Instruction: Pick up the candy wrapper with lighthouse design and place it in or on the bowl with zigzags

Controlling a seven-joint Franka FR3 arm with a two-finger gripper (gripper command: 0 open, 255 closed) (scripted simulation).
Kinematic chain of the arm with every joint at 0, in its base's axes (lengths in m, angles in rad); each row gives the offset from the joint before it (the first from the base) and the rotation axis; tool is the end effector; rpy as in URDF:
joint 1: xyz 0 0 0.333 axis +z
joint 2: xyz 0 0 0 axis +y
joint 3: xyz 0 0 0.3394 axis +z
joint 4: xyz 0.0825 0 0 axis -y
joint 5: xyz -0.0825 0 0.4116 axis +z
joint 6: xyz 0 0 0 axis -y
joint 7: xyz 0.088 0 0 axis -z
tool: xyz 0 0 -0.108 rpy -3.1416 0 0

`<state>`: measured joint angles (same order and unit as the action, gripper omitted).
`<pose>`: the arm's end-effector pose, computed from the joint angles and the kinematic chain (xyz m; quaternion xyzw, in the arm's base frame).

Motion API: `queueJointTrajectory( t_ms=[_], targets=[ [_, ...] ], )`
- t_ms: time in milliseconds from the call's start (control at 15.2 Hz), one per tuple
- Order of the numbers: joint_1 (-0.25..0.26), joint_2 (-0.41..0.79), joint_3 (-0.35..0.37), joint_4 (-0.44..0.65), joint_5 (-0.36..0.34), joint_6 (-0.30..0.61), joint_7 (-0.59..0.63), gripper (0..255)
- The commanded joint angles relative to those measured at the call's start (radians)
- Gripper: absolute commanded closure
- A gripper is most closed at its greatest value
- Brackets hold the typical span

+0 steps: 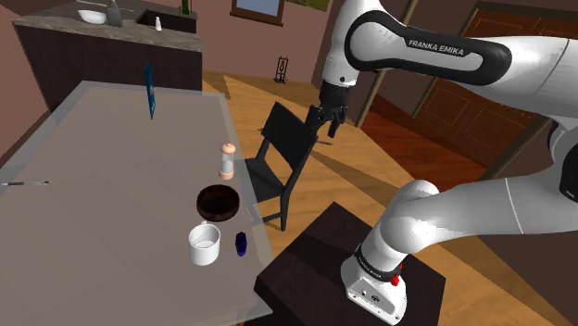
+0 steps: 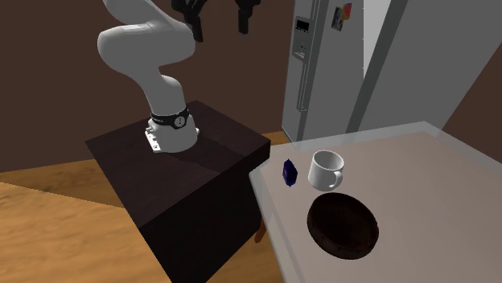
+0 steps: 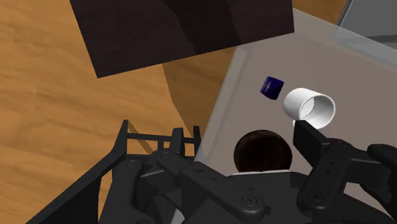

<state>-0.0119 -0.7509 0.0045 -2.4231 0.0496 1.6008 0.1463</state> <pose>0.3267 0.0031 0.5639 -0.9960 0.0790 0.0372 0.0207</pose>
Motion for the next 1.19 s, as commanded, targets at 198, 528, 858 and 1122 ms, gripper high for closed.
queueJointTrajectory(
  t_ms=[198, 528, 858, 1122],
  targets=[
    [0.014, 0.013, 0.035, -0.080, 0.023, 0.094, 0.033, 0],
    [0.042, 0.068, 0.097, -0.191, 0.064, 0.261, 0.088, 0],
    [0.073, 0.173, 0.162, -0.268, 0.104, 0.445, 0.143, 0],
    [0.093, 0.294, 0.217, -0.303, 0.129, 0.601, 0.189, 0]
  ],
)
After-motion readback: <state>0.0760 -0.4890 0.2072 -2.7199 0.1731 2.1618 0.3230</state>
